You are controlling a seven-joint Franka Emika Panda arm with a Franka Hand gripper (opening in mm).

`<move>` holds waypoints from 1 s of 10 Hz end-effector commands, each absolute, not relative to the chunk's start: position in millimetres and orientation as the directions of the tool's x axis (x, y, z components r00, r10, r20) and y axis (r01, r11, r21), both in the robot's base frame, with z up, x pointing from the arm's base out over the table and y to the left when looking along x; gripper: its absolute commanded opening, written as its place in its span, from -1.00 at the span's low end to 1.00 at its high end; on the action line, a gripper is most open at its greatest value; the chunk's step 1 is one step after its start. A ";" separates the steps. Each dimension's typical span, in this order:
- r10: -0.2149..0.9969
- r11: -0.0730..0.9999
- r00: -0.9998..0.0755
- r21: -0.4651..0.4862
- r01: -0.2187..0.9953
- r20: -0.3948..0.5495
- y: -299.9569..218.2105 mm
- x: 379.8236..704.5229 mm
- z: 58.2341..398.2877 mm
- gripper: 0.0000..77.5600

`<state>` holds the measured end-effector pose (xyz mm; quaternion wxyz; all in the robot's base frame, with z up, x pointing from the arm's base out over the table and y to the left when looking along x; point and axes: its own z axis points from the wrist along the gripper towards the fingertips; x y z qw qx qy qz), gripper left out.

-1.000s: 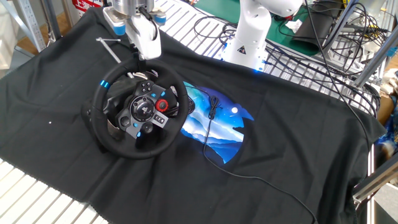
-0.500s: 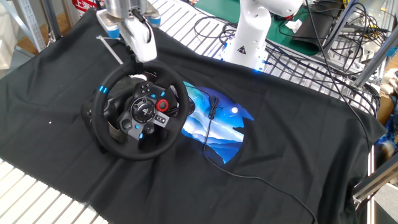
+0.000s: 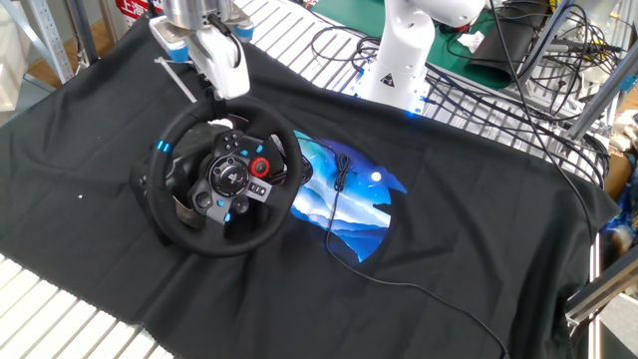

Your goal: Rotate the steering wheel 90 degrees counterclockwise

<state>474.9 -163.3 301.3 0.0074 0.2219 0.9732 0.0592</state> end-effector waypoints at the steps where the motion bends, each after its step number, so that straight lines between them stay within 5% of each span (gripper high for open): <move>1: 0.390 0.912 -0.920 0.128 0.390 0.022 -168.6 481.9 301.5 -0.97; 10: 0.336 0.927 -0.941 0.158 0.339 0.052 -171.6 499.9 298.1 -0.97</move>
